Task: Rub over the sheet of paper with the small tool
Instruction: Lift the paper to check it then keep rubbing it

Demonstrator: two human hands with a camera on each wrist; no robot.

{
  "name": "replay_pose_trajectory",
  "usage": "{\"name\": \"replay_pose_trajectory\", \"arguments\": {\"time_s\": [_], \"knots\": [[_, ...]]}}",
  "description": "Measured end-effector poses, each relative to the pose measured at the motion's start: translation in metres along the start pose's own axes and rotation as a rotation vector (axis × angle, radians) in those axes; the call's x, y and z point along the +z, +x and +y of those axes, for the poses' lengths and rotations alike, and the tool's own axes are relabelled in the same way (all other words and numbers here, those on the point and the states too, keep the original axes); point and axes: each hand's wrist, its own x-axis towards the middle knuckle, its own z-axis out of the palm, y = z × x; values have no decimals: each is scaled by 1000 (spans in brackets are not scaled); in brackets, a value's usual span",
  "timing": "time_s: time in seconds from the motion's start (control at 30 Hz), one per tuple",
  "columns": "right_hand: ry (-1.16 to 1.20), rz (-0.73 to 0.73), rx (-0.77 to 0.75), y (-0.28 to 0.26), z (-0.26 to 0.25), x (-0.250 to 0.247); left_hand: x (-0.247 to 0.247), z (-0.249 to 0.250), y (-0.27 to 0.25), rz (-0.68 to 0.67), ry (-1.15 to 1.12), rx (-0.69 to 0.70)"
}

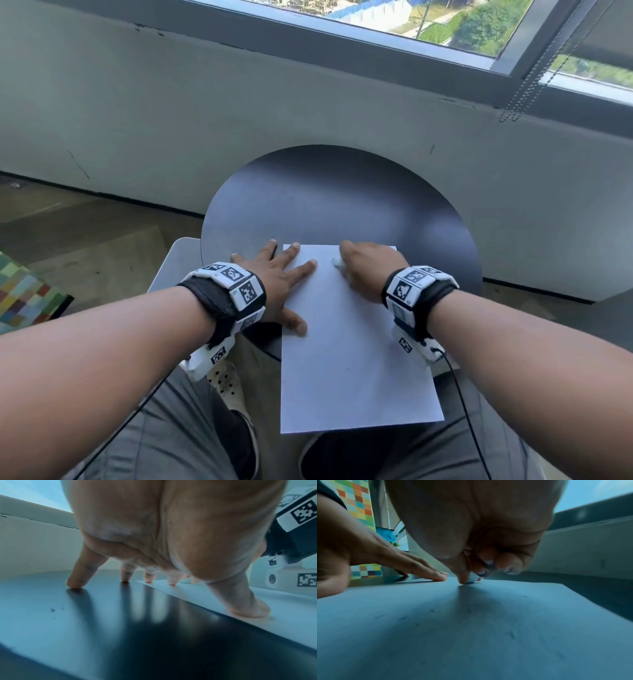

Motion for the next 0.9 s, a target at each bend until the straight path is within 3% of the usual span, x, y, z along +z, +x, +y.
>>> {"name": "replay_pose_trajectory", "arguments": {"time_s": [0.07, 0.17, 0.2, 0.27, 0.33, 0.4, 0.47, 0.57, 0.63, 0.77, 0.83, 0.9], "knots": [[-17, 3, -55, -6, -14, 3, -1, 0, 0, 14, 12, 0], [-23, -79, -365, -32, -46, 10, 0, -1, 2, 22, 8, 9], [-36, -92, -399, -35, -47, 10, 0, -1, 2, 21, 9, 10], [-54, -62, -295, -25, -31, 8, 0, -1, 1, 23, 24, 4], [-61, -1, -63, -8, -6, 5, 0, 0, 0, 12, 24, -6], [-72, 34, 14, -4, 0, 5, -2, 1, 0, -7, 14, -13], [-74, 5, -97, -16, -19, 8, -1, 0, 2, -5, 14, -13], [-66, -85, -411, -38, -40, 12, 1, -1, 3, -11, 19, -12], [-22, -60, -341, -31, -26, 9, 2, -1, 4, -13, 27, -11], [-6, 33, 0, -2, 9, 7, -5, 4, 4, 23, 82, 53], [-11, 50, -37, -9, -2, 9, -9, 7, 7, 28, 91, 97], [-1, 29, -236, -26, -22, 12, -11, 6, 9, 23, 72, 108]]}}
